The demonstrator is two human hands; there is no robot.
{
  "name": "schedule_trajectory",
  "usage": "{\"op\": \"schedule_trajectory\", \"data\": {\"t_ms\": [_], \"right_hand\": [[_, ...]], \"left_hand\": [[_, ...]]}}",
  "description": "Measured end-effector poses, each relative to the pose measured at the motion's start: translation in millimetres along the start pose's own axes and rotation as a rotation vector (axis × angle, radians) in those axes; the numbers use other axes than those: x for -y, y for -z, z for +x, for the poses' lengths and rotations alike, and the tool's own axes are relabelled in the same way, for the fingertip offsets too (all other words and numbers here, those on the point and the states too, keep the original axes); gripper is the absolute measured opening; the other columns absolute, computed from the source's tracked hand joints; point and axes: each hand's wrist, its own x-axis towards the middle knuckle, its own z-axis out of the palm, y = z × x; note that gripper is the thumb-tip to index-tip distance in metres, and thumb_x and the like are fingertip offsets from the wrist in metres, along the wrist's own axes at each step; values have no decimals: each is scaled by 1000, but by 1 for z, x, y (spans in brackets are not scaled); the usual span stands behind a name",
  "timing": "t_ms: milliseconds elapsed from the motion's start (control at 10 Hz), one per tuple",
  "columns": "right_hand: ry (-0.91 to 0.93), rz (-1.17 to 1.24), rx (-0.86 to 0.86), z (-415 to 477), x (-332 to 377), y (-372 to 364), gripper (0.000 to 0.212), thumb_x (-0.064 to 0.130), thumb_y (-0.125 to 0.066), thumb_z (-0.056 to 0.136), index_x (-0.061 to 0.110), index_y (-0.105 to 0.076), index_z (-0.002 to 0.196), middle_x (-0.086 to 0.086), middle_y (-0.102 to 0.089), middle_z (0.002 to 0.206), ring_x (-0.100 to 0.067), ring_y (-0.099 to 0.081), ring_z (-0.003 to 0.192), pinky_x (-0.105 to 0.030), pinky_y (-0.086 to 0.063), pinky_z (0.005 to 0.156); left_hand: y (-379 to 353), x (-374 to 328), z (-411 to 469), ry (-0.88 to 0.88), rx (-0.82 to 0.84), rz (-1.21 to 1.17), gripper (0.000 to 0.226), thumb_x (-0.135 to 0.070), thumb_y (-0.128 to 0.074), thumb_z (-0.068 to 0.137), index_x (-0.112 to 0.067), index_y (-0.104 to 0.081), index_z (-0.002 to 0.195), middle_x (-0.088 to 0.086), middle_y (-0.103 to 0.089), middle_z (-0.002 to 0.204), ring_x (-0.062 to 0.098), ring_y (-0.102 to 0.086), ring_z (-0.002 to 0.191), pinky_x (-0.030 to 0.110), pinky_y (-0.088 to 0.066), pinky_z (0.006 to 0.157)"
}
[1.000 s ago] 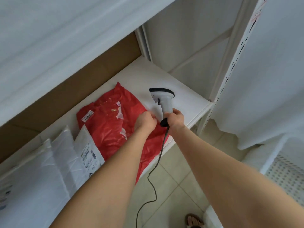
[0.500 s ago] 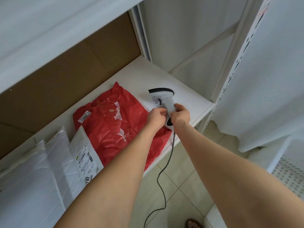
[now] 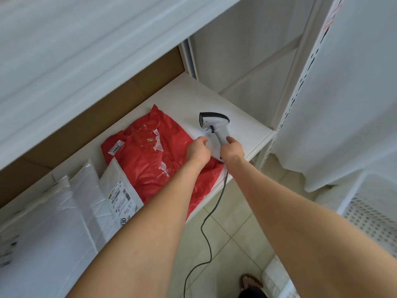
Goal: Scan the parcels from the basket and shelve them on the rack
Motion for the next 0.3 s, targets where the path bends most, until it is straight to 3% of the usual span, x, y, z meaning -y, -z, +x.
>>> {"op": "schedule_trajectory", "data": {"t_ms": [300], "right_hand": [[45,-98,-68,-71,22,18,67,8,-39,85,32,-38,147,-7,-45,143,-31,-47,124,-46,-47,100]], "left_hand": [[44,-11,-67,16,-57,238,43,-17,-49,95,-11,-43,138,15,-40,138,33,-48,124,38,-41,102]]}}
